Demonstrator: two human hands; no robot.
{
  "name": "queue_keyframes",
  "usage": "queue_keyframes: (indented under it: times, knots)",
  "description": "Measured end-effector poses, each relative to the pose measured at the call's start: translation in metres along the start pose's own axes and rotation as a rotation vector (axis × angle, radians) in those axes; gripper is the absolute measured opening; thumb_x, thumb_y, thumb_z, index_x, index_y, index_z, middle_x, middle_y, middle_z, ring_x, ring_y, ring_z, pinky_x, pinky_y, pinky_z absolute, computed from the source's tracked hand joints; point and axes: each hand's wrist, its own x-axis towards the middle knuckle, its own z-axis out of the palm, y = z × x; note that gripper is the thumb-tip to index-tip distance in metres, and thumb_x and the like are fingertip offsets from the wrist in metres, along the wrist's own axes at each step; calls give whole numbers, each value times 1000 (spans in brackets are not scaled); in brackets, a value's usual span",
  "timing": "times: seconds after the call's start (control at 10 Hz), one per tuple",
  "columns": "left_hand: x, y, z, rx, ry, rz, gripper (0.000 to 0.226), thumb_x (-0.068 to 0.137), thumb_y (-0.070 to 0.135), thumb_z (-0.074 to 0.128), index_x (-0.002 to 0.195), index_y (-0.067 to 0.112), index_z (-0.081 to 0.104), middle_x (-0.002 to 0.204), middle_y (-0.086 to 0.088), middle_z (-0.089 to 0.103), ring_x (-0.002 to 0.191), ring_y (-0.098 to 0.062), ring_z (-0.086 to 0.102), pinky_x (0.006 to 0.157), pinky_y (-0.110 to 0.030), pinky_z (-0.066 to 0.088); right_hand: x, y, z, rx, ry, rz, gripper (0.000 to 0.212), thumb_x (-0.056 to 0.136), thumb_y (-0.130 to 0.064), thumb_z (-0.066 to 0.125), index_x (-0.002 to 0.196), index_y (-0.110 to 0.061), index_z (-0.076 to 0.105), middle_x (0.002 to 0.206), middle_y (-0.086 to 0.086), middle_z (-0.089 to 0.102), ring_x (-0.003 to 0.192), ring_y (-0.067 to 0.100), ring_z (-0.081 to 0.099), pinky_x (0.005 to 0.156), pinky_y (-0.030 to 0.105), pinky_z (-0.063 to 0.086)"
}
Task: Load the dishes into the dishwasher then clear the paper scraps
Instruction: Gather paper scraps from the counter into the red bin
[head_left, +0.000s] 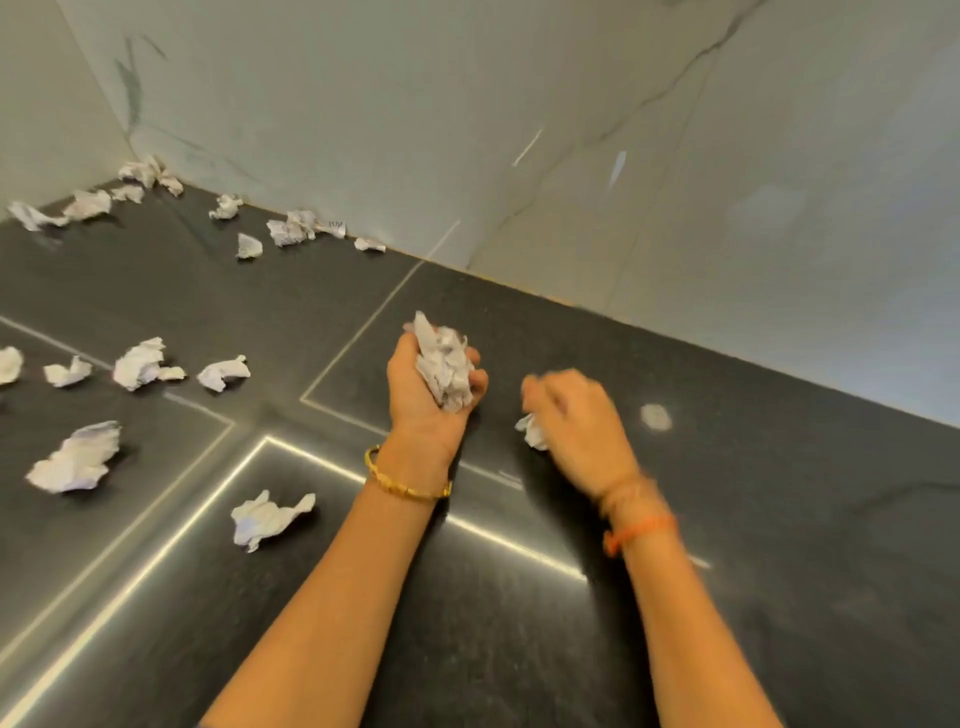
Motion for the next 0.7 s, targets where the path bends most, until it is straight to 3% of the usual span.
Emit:
queue_keyframes:
  times: [0.1,0.2,0.3,0.4,0.5,0.6,0.7]
  knots:
    - [-40,-3,-13,17,-3,-20,40,98,34,29,65,17,46,55,3,50,46,-8,46,41,-12,38,-72,-14,3,-367,140,-82,29,78,-49,40,72,-25,56,73,-2,56,64,19,56,53,29,43]
    - [-86,-1,-30,-3,35,-47,39,97,33,33,68,17,53,59,0,58,47,-12,55,40,-15,43,-102,-22,2,-361,209,-53,30,80,-44,42,63,-21,53,61,-4,52,49,14,54,39,23,36]
    - [-123,-1,-39,31,25,-93,34,96,31,34,70,16,50,61,0,57,49,-13,54,41,-17,43,-101,-33,-7,0,263,150,29,90,-32,53,65,-16,53,64,2,51,58,18,50,56,29,38]
    - [-140,2,-43,31,31,-144,36,95,31,36,67,15,53,62,-2,56,47,-14,54,40,-16,42,-102,-51,-21,1280,363,545,34,84,-23,56,53,-19,42,53,-2,40,43,7,42,41,18,34]
    - [-152,8,-49,5,30,-161,39,92,32,39,60,15,56,62,-1,55,46,-14,54,40,-14,41,-117,-73,-9,1940,349,770,25,85,-22,55,61,-17,52,52,-6,58,42,6,58,35,12,41]
    - [-168,27,-59,-3,54,-123,36,92,32,39,64,14,53,58,0,54,46,-13,52,40,-14,41,-118,-99,10,1666,215,779,22,98,-17,41,76,-17,49,61,-1,52,37,2,49,34,11,36]
    - [-180,61,-72,-39,95,8,46,96,33,35,61,13,58,55,0,56,47,-12,53,39,-15,42,-102,-117,27,1299,88,607,22,98,-9,41,83,-19,54,63,-2,37,45,3,34,40,12,31]
